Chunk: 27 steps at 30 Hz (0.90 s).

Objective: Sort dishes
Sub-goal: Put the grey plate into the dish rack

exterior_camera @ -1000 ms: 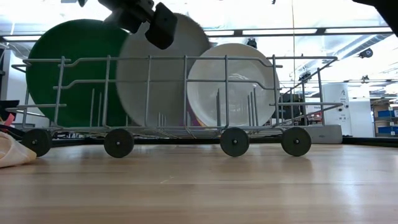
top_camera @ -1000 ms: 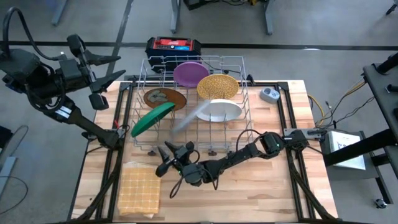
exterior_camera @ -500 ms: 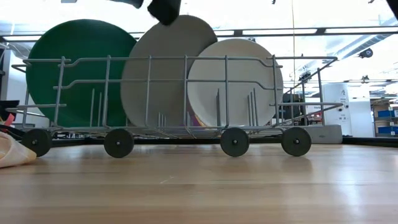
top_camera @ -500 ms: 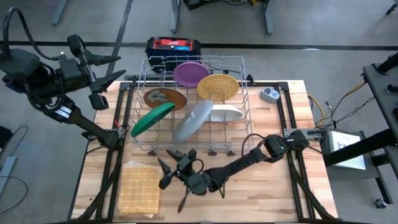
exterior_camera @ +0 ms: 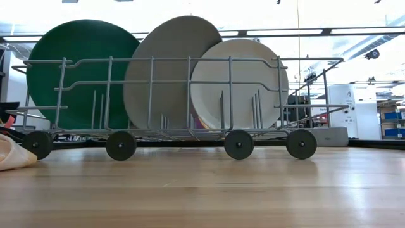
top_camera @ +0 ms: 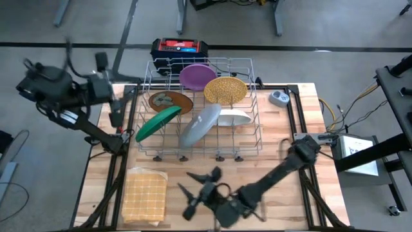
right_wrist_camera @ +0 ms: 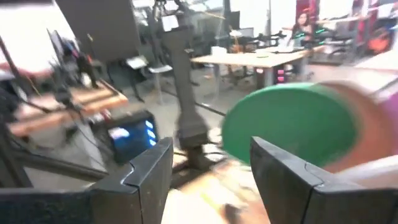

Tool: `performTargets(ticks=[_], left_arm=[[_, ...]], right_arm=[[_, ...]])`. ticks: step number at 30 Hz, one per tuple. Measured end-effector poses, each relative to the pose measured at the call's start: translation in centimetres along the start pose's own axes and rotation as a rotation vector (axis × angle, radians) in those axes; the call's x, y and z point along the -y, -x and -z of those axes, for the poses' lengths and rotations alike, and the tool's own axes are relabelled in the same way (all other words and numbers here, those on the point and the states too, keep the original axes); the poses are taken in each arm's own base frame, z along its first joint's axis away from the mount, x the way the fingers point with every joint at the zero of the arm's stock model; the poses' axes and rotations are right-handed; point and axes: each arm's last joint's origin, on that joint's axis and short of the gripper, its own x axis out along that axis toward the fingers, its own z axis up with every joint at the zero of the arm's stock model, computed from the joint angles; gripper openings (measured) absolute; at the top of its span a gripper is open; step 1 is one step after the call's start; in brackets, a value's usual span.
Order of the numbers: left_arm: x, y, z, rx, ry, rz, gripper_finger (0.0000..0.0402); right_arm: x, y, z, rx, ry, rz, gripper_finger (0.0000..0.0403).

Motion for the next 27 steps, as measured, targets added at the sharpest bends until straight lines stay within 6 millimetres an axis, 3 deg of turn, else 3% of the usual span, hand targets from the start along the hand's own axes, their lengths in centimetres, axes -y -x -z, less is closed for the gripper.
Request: performTargets(ticks=[5,8,11,15,21,27], left_arm=[[1.1,-0.4,0.0,0.026,-0.007,0.226,0.0155],[2.2,-0.8,0.2,0.012,0.035,0.391,0.0155],[3.2,-1.7,0.3,-0.043,0.055,0.414,0.0155],[5.1,-3.6,0.9,-0.143,0.074,0.406,0.0155],[9.5,-6.5,2.7,-0.257,0.083,0.377,0.0155],[12.5,-7.1,5.0,-0.285,0.062,0.214,0.0155]], right_arm=[[7.4,2.9,-6.1,-0.179,0.027,-0.029,0.0169],[11.9,3.7,-8.2,-0.264,0.126,0.008,0.0149],[15.2,4.3,-9.3,-0.295,0.28,0.057,0.0126],[17.7,4.6,-9.0,-0.326,0.476,0.062,0.0096],[19.5,4.2,-5.9,-0.394,0.726,0.063,0.0059],[20.5,1.8,-3.8,-0.598,0.81,-0.12,0.0037]])
